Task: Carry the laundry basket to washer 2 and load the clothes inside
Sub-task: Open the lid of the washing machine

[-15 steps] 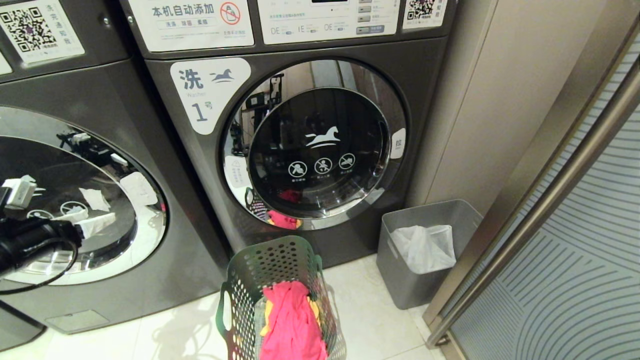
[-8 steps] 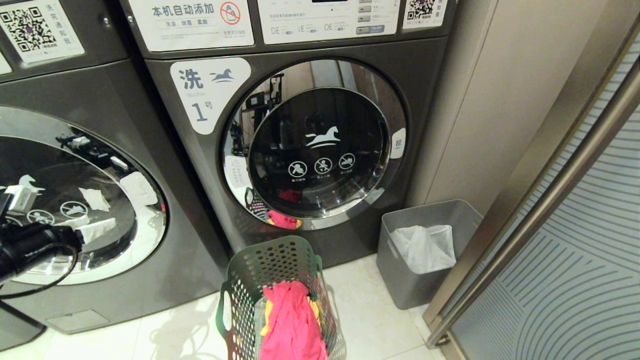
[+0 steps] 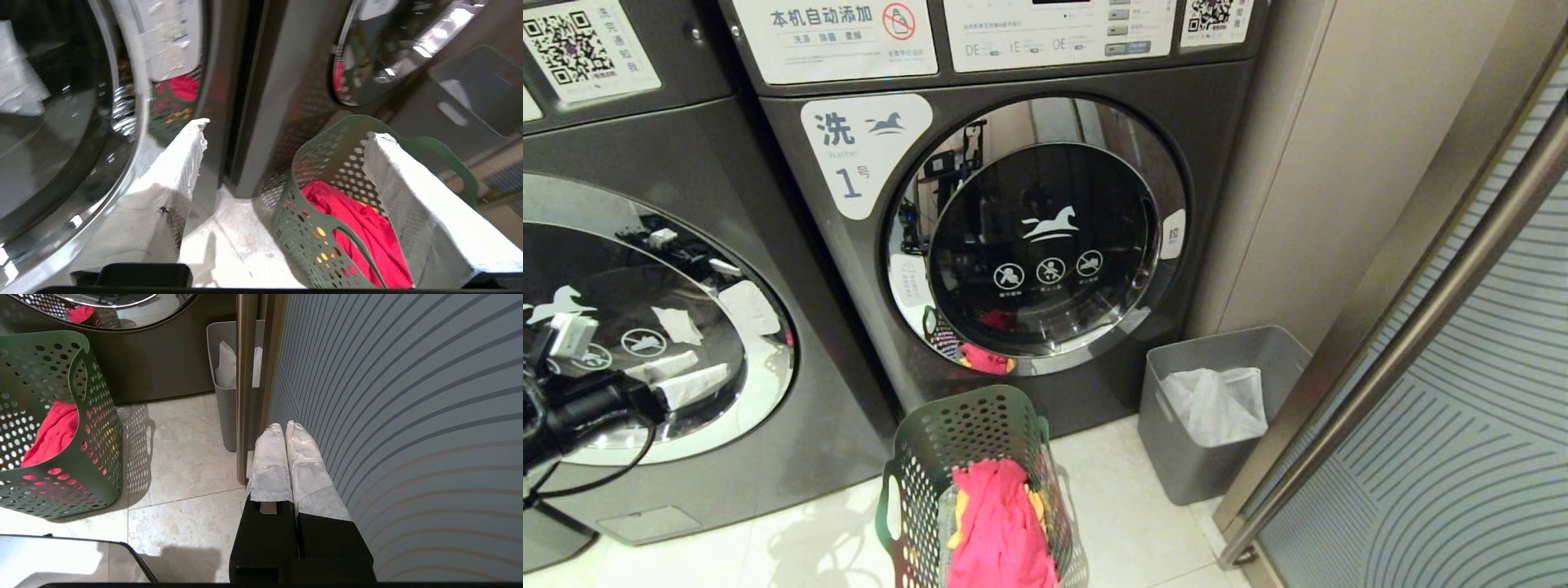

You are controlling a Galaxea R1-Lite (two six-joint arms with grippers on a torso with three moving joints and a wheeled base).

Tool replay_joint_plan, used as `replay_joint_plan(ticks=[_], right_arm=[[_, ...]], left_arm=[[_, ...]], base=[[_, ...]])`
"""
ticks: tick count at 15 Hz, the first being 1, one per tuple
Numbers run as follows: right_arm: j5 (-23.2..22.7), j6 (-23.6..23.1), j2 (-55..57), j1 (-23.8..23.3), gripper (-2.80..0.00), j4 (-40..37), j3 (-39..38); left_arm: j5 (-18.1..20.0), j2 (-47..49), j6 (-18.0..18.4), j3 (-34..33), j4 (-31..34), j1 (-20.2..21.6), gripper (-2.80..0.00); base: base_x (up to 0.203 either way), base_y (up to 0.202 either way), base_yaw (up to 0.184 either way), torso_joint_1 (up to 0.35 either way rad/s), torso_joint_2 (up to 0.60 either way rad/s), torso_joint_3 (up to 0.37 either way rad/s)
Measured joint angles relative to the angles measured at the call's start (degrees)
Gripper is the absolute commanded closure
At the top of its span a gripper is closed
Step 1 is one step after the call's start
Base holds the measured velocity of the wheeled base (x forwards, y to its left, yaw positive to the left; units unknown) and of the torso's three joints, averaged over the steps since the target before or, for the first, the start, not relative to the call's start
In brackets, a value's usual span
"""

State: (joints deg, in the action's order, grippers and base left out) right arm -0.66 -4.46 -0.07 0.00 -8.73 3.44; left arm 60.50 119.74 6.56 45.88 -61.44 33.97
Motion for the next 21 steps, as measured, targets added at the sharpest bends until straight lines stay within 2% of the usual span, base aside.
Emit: replay_joint_plan(ticks=[3, 6, 11, 16, 21], right_arm=[[-0.02, 0.02, 0.00, 0.00, 0.00, 0.00, 0.00], [-0.02, 0.02, 0.00, 0.00, 0.00, 0.00, 0.00], [-0.02, 0.02, 0.00, 0.00, 0.00, 0.00, 0.00], [-0.02, 0.02, 0.00, 0.00, 0.00, -0.01, 0.00], [-0.02, 0.02, 0.00, 0.00, 0.00, 0.00, 0.00]], left_arm=[[6.62, 3.71, -0.06, 5.20, 0.17, 1.17, -2.80], [7.94, 7.27, -0.06, 10.94, 0.28, 1.98, -2.80], [7.55, 11.85, 0.07, 19.49, 0.34, 1.69, -2.80], [6.61, 14.86, 0.07, 22.28, 0.56, -1.00, -2.80], [0.04, 18.19, -0.68, 27.05, 0.51, -3.83, -2.80]], base=[[0.000, 0.000, 0.000, 0.000, 0.00, 0.000], [0.000, 0.000, 0.000, 0.000, 0.00, 0.000], [0.000, 0.000, 0.000, 0.000, 0.00, 0.000], [0.000, 0.000, 0.000, 0.000, 0.00, 0.000], [0.000, 0.000, 0.000, 0.000, 0.00, 0.000]])
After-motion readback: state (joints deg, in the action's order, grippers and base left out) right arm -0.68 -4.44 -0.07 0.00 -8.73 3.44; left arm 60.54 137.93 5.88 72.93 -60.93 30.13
